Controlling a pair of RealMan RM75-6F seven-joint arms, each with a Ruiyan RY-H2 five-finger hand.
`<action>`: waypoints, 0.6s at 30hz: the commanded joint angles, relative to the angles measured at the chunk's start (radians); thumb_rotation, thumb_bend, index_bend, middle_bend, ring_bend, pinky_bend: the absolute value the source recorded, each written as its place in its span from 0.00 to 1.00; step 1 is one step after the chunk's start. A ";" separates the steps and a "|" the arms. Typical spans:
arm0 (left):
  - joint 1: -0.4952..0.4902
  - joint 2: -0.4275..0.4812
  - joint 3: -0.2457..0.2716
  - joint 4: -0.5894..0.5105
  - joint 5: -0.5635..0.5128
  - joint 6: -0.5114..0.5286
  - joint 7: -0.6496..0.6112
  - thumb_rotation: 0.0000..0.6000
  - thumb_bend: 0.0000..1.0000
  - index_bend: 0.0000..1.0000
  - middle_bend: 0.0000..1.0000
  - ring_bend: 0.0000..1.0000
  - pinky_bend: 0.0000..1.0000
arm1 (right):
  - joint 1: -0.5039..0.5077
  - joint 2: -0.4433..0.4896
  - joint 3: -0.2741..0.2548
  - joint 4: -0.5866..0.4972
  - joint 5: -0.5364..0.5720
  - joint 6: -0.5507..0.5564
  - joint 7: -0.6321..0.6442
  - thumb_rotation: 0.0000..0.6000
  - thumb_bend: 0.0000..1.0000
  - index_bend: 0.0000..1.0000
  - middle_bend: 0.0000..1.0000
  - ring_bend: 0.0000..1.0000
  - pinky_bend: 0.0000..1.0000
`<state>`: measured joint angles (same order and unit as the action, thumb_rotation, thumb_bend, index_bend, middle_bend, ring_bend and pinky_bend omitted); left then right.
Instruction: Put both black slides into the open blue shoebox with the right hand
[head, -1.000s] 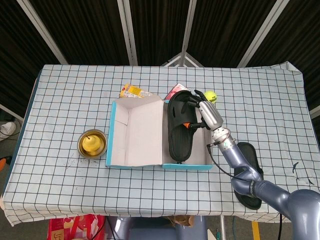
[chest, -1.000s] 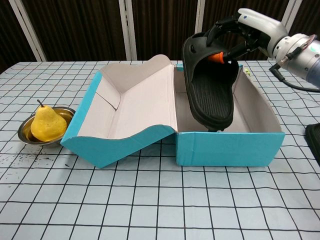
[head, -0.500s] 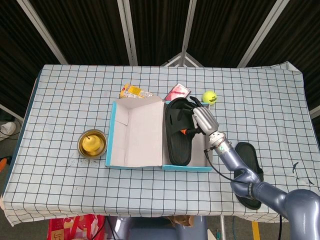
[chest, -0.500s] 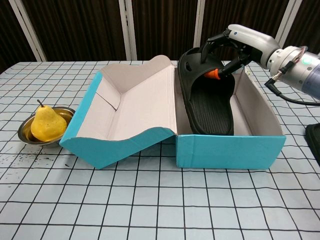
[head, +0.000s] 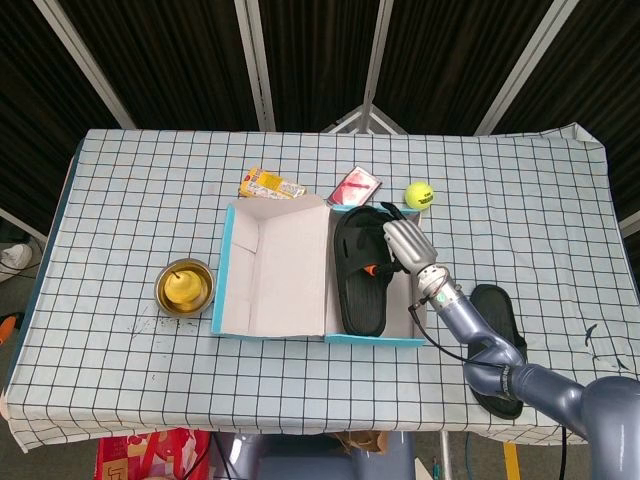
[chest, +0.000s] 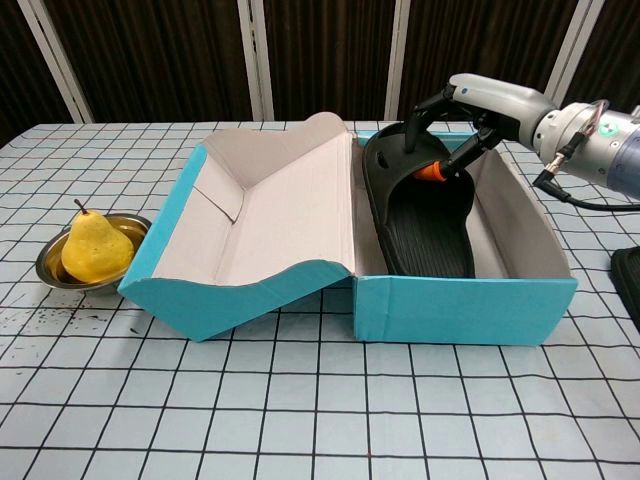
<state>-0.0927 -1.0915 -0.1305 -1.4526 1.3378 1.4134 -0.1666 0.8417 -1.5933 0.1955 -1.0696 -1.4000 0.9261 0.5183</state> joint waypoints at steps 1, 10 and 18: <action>0.000 0.000 0.000 0.000 0.000 0.001 -0.001 1.00 0.36 0.00 0.00 0.00 0.07 | 0.005 0.017 -0.001 -0.027 0.014 -0.028 -0.033 1.00 0.29 0.54 0.54 0.24 0.00; -0.001 0.001 0.000 0.001 0.004 0.000 -0.010 1.00 0.36 0.00 0.00 0.00 0.07 | 0.022 0.056 -0.003 -0.103 0.055 -0.107 -0.130 1.00 0.29 0.54 0.54 0.24 0.00; 0.001 0.004 -0.001 0.004 0.004 0.004 -0.022 1.00 0.36 0.00 0.00 0.00 0.07 | 0.035 0.068 0.003 -0.143 0.097 -0.155 -0.204 1.00 0.29 0.54 0.54 0.24 0.00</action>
<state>-0.0915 -1.0879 -0.1314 -1.4485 1.3416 1.4168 -0.1885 0.8742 -1.5272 0.1967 -1.2072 -1.3096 0.7764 0.3207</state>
